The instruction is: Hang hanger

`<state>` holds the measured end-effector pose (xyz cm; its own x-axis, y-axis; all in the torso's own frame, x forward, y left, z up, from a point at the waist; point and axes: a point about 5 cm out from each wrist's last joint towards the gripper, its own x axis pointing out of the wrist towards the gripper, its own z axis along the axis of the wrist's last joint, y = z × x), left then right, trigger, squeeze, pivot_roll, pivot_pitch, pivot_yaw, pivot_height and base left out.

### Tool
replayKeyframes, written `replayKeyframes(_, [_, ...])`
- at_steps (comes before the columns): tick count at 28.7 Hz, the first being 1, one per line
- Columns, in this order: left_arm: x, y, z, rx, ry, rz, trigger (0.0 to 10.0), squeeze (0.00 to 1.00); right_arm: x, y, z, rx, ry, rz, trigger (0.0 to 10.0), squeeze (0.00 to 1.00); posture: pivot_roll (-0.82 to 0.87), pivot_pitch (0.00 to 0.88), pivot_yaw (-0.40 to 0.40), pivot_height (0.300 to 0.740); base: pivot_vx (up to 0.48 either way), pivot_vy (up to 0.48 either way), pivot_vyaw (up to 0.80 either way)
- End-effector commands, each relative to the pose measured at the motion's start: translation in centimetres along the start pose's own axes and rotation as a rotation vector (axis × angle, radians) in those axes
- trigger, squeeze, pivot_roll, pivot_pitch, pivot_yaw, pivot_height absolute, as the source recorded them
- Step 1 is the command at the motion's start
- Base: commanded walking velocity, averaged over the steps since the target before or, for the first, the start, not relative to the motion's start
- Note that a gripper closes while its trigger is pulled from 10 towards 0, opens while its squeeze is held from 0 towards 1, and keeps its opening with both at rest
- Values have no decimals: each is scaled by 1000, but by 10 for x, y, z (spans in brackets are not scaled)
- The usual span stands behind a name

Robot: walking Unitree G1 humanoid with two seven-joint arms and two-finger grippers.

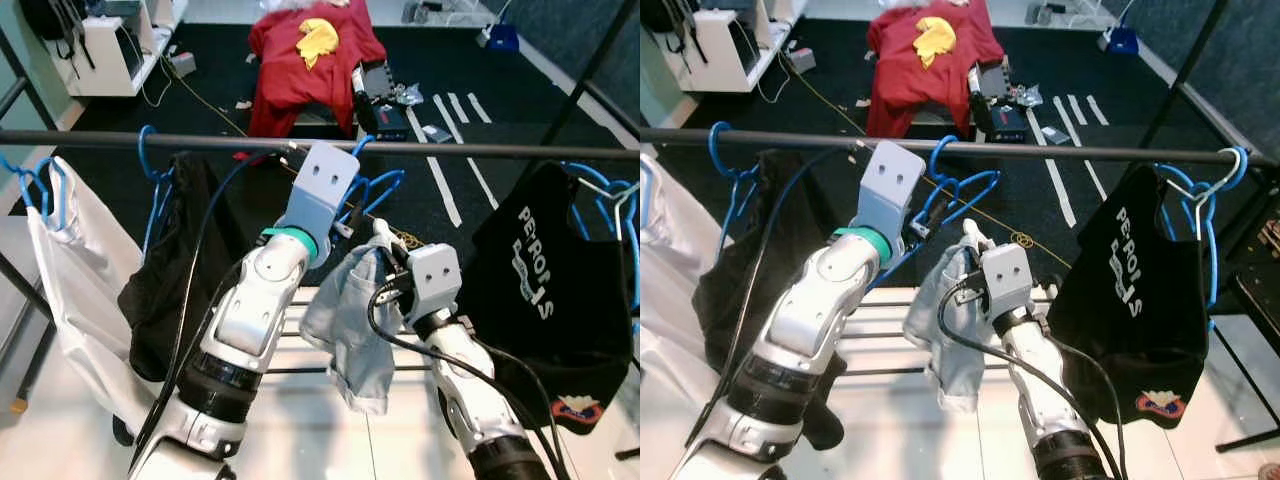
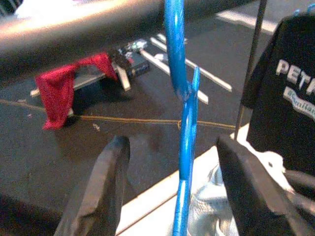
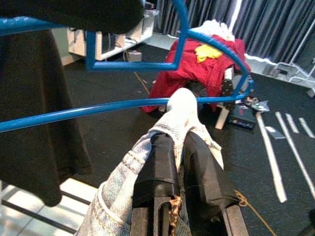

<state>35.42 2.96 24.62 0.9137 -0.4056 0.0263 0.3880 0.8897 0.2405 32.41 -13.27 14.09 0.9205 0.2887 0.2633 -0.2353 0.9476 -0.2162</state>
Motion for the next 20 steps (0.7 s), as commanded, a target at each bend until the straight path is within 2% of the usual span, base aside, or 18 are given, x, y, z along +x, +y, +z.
replayKeyframes(1, [3,-5,-1,2,22,-51,10000,0,-2,-2,2,-2,-9,-17,10000,0,-45,141,74,740,0,0,0])
replayKeyframes(10, [14,-13,8,17,45,-119,10000,0,-6,-2,0,7,1,-36,10000,0,-44,145,95,740,0,0,0])
replayKeyframes(11, [15,-16,9,22,44,-136,7882,0,-6,-1,0,9,2,-38,10000,0,-44,145,95,740,0,0,0])
replayKeyframes(12, [15,-16,9,22,44,-136,7882,0,-6,-1,0,9,2,-38,10000,0,-44,145,95,740,0,0,0])
replayKeyframes(13, [17,-19,10,27,43,-151,7412,0,-7,0,0,10,2,-39,10000,0,-44,145,98,740,0,0,0])
replayKeyframes(14, [18,-22,11,30,41,-161,5922,0,-7,0,0,11,3,-40,10000,0,-45,145,99,740,0,0,0])
replayKeyframes(18, [19,-23,12,30,39,-167,5922,0,-7,0,0,12,4,-40,10000,0,-45,145,99,740,0,0,0])
replayKeyframes(19, [21,-24,12,30,39,-169,4980,0,-7,0,0,13,5,-40,10000,0,-45,145,99,740,0,0,0])
replayKeyframes(20, [22,-25,13,30,37,-166,1333,0,-7,0,1,13,5,-39,10000,0,-45,145,99,740,0,0,0])
